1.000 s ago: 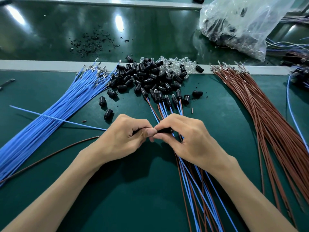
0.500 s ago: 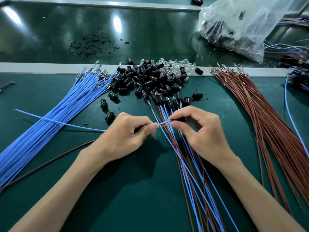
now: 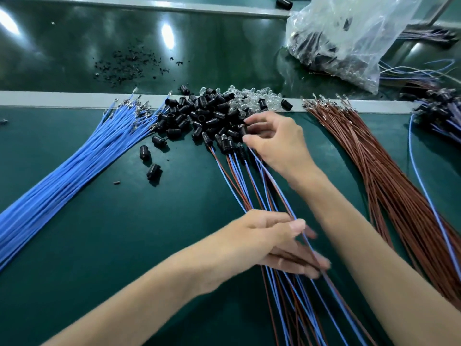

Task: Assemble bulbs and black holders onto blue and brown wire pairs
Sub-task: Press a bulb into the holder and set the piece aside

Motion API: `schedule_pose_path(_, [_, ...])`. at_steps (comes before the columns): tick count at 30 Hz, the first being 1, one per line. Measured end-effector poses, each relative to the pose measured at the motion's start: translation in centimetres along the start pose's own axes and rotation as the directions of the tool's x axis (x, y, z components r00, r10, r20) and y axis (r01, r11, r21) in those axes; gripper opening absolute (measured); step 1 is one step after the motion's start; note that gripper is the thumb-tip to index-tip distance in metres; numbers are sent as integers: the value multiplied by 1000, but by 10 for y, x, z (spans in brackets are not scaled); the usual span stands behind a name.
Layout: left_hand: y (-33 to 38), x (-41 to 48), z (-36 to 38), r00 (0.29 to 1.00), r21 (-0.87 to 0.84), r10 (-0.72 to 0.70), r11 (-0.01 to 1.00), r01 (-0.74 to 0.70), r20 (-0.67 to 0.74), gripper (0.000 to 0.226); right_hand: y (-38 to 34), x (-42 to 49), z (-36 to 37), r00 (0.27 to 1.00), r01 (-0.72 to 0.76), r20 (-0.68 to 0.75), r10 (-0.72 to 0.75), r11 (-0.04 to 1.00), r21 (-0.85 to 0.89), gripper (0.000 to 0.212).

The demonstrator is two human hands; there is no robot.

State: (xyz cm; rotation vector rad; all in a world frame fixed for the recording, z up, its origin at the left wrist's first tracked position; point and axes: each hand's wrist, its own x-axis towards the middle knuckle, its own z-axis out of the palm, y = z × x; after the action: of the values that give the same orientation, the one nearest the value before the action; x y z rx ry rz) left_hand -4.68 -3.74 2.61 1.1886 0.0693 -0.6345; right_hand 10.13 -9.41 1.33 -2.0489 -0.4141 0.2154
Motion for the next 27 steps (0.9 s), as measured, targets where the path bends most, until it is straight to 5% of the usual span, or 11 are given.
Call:
schedule_pose_path(3, [0, -5, -16, 967, 455, 101, 891, 17, -233, 49, 3, -7, 5, 993, 112, 38, -108, 985, -131, 17])
schedule_pose_path(6, [5, -13, -45, 731, 890, 558, 429, 152, -394, 52, 4, -13, 3, 980, 184, -27, -196, 956, -230, 15])
schedule_pose_path(9, [9, -25, -80, 416, 884, 814, 234, 404, -406, 34, 3, -29, -11, 961, 217, -60, -270, 872, -438, 18])
schedule_pose_path(11, [5, -34, -103, 340, 818, 836, 202, 539, -430, 29, 7, -42, -32, 980, 133, -38, -197, 779, -612, 22])
schedule_pose_path(14, [-8, -40, -119, 321, 746, 799, 223, 627, -509, 30, 16, -59, -79, 986, -164, -119, 114, 598, -785, 35])
schedule_pose_path(18, [-13, -32, -118, 364, 806, 804, 224, 548, -470, 17, 24, -73, -111, 896, -392, -229, 381, 435, -811, 41])
schedule_pose_path(27, [-13, -30, -115, 409, 889, 831, 200, 413, -377, 14, 53, -87, -107, 848, -530, -368, 383, 588, -611, 26])
